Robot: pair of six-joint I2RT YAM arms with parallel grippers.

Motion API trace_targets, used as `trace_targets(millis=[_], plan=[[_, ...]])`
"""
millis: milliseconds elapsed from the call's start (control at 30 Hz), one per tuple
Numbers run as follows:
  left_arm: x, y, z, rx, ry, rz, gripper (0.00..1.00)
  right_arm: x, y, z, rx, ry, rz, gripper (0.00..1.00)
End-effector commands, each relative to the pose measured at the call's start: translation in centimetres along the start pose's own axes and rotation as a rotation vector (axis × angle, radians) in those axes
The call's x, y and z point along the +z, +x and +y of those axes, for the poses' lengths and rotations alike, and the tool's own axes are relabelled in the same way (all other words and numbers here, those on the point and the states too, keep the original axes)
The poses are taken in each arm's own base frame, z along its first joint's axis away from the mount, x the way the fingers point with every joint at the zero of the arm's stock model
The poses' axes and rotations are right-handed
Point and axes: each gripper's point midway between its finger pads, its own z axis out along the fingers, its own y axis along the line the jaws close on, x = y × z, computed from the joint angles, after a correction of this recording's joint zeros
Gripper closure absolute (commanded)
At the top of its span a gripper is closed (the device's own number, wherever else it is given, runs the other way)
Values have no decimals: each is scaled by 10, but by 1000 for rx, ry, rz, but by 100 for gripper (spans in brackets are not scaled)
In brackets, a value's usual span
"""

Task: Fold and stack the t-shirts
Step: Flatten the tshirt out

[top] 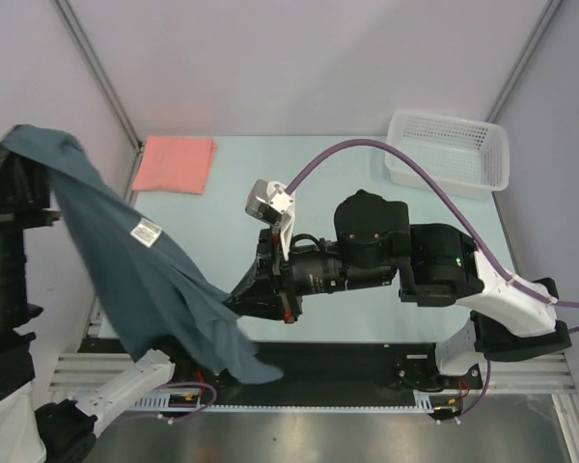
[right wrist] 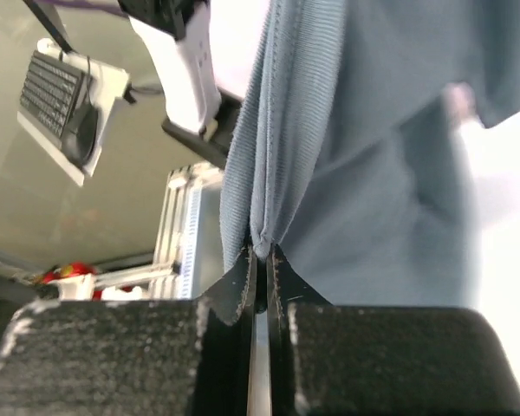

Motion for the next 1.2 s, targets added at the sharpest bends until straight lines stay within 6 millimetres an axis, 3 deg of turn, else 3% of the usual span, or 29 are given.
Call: trace_targets(millis=[0,100,133,167,200,233,267,300,333,367,400,433,500,533,567,600,633,667,700,733,767,800,833,933,1033,1067,1100,1133,1167], plan=[[18,-67,12,49,-75,-217,100,-22,-3,10,-116,0,31,100],[56,-36,0,89,-72,-173,100,-36,-19,-31,-74,158,-43,100],[68,-19,-9,103,-49,-143,99,-44,-28,-64,-42,240,-72,100],[79,0,-14,118,-40,-114,100,-40,-10,-90,0,297,-36,100],[102,49,-23,145,-37,-51,100,-58,-14,-102,55,340,-82,100],[112,76,-27,155,-34,-11,100,-68,-8,-125,97,399,-91,100],[120,106,-35,175,-7,33,100,-76,9,-175,160,512,-87,100],[137,173,-46,203,16,140,100,-87,20,-200,204,576,-90,100],[144,203,-51,200,30,190,100,-105,26,-211,240,618,-123,100],[150,240,-60,212,65,247,100,-124,55,-262,320,744,-110,100],[153,276,-68,222,95,286,99,-139,68,-280,385,806,-114,100],[158,347,-76,241,120,386,100,-154,82,-297,460,859,-118,100],[165,402,-88,235,142,458,100,-201,128,-351,604,1054,-103,100],[159,478,-90,258,134,573,100,-221,146,-367,657,1143,-89,100],[156,509,-86,276,92,628,86,-237,169,-385,713,1219,-39,100],[175,515,-93,276,77,621,67,-268,186,-403,779,1324,-38,99],[166,572,-91,313,47,724,60,-278,200,-412,810,1364,4,96],[149,600,-85,349,18,862,59,-287,220,-426,854,1409,75,95],[186,562,-88,330,-64,777,45,-308,227,-437,892,1478,77,95],[189,563,-88,322,-84,788,13,-313,234,-442,917,1489,94,90],[183,559,-89,303,-95,798,2,-318,244,-450,945,1498,125,86],[180,550,-84,301,-115,792,0,-322,248,-453,955,1504,142,80],[178,535,-80,298,-134,781,0,-326,248,-453,943,1529,175,61],[141,500,-60,273,-226,867,1,-333,256,-446,860,1589,310,33],[57,498,-57,177,-182,1084,6,-321,254,-435,765,1579,363,21],[-5,520,-49,205,-156,1230,10,-312,258,-430,758,1557,379,20],[-23,491,-49,155,-138,1206,11,-308,256,-426,744,1565,374,20],[-47,486,-54,103,-102,1233,4,-311,258,-422,734,1596,386,15],[-96,504,-60,53,-41,1331,1,-316,259,-420,737,1615,382,15]])
